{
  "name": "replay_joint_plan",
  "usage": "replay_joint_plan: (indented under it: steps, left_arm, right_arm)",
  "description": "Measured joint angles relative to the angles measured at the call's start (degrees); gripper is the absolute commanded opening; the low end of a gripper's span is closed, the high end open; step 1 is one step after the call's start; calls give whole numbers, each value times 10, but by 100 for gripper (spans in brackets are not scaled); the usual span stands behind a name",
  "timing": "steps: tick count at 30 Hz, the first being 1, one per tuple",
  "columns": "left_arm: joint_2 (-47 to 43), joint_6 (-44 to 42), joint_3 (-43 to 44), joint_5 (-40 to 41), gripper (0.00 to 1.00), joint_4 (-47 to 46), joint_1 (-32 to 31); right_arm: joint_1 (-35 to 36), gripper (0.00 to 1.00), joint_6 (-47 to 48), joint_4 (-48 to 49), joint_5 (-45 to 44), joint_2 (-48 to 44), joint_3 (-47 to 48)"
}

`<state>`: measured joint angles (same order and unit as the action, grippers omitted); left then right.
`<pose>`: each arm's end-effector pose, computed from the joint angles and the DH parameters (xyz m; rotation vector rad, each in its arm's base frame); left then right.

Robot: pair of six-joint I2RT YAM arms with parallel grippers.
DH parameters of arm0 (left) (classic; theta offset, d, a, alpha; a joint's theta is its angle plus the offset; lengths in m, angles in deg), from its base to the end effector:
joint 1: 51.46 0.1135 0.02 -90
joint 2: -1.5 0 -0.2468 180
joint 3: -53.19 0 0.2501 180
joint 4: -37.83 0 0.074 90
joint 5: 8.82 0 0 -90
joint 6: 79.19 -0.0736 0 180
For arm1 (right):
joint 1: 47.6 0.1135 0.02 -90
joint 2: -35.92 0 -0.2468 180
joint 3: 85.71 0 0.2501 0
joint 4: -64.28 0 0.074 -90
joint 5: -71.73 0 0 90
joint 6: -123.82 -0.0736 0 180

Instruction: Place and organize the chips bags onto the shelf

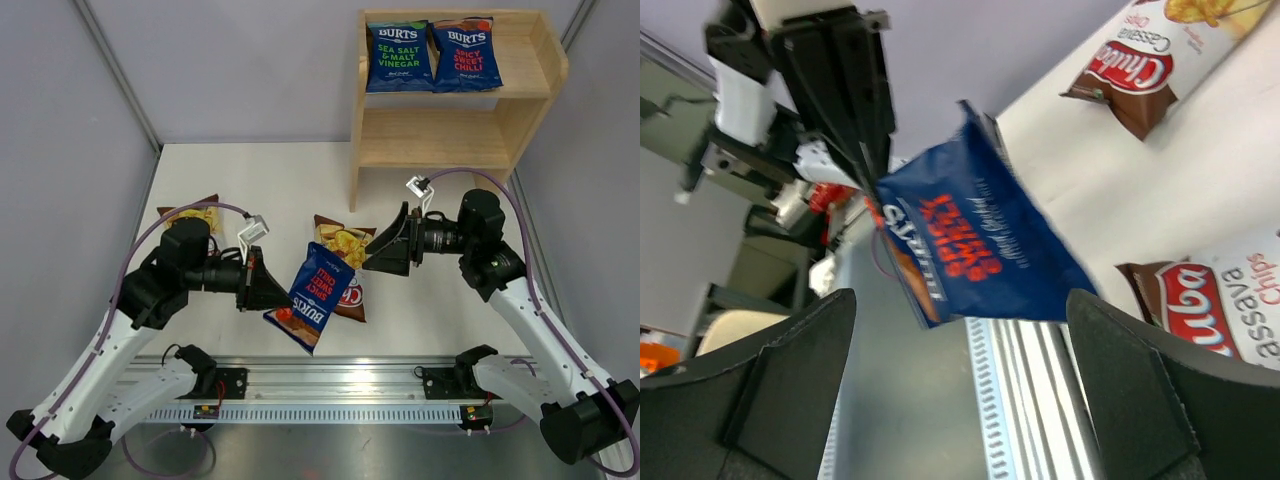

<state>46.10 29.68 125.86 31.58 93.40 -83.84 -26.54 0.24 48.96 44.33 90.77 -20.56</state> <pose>0.1160 -0.1399 0.3483 0.8285 2.0084 -1.4205 0.1925 0.1441 0.3506 -0.7302 1.7323 1.5777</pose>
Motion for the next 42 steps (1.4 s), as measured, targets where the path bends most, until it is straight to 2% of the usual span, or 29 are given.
replay_joint_plan:
  steps: [3, 11, 22, 26, 30, 31, 36, 41, 42]
  left_arm:
    - [-3, 3, 0, -14, 0, 0, -15]
    - [-14, 37, 0, -46, 0, -34, -56]
    - [-22, 106, -17, -50, 0, -137, -129]
    - [-23, 118, -21, -48, 0, -163, -152]
    - [-24, 124, -28, -45, 0, -183, -160]
    - [-25, 125, -30, -43, 0, -187, -161]
    - [-26, 127, -31, -43, 0, -193, -163]
    - [-26, 118, -31, -38, 0, -184, -163]
    - [-27, 113, -30, -35, 0, -178, -163]
  right_arm:
    - [2, 95, 52, -23, 6, 7, 1]
    - [7, 96, 88, 3, 59, 21, 0]
    - [70, 95, 102, 3, 103, 32, 0]
    - [112, 93, 56, 55, 126, 33, -7]
    - [152, 78, 29, 76, 148, 31, -9]
    - [159, 75, 33, 69, 150, 29, -8]
    - [165, 48, 69, 10, 149, 23, 0]
    - [166, 33, 105, -44, 141, 27, 21]
    - [166, 26, 111, -53, 137, 28, 25]
